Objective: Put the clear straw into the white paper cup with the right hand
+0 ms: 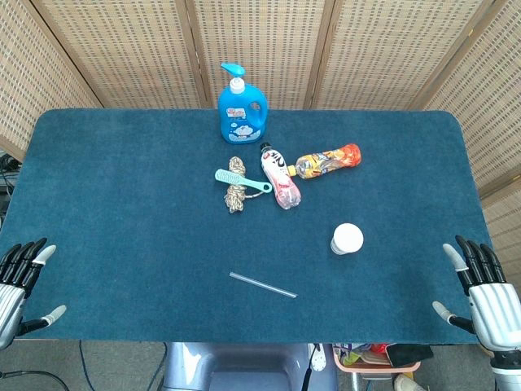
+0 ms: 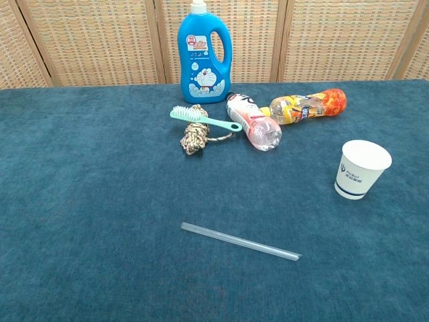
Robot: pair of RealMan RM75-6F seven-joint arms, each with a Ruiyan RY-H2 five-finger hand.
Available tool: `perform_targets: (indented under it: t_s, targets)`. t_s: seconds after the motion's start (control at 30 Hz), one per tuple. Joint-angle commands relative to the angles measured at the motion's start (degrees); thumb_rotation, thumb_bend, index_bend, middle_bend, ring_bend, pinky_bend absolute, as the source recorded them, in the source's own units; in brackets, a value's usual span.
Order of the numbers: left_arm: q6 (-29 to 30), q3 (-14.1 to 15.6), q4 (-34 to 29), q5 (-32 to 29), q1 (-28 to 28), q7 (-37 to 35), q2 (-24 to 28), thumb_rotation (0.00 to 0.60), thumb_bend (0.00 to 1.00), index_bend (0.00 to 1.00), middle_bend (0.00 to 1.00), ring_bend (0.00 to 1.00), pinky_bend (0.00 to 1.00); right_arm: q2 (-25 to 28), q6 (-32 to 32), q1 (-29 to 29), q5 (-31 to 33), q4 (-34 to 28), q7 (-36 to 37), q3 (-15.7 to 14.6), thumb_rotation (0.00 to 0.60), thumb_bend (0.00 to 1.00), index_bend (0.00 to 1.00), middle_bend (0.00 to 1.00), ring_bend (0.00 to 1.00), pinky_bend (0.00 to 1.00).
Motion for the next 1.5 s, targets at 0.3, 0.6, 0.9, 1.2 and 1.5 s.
perform_targets:
  t_s: [0.3,0.6,0.9,1.2,1.5]
  targets:
    - [0.08,-0.21,-0.02,-0.19,0.14,-0.20,-0.08,0.600,0.13,0.00,0.00,0.00,0.00,-0.73,-1.36,0.79,0.31,-1.72,-2.48,0.53,0.600,0.00,0.00,0.00,0.00,0.00]
    - [-0.64,-0.66,-0.34,-1.17,-0.02,0.32,-0.18,0.600,0.13,0.00,0.00,0.00,0.00,7.01,-19.77,15.16,-0.68,-15.40,-9.79,5.92,0.600,0.00,0.13,0.00,0.00,0.00]
    - [-2.70,-1.67,-0.46,-3.84,-0.87,-0.75,0.14,0.600,0.13,0.00,0.00,0.00,0.00,3.51,-39.93,30.04,14.21,-21.22,-12.44,11.89,0.600,0.01,0.28,0.00,0.00,0.00]
    - [-4.12,-2.22,-0.45,-5.41,-1.43,-1.13,0.25,0.600,0.13,0.00,0.00,0.00,0.00,-5.88,-47.41,39.59,29.89,-19.01,-27.33,11.13,0.600,0.12,0.36,0.00,0.00,0.00]
    - [-5.40,-2.66,-0.48,-6.76,-1.93,-1.14,0.24,0.600,0.13,0.00,0.00,0.00,0.00,-17.15,-46.97,47.27,44.22,-13.82,-37.24,9.32,0.600,0.17,0.40,0.00,0.00,0.00]
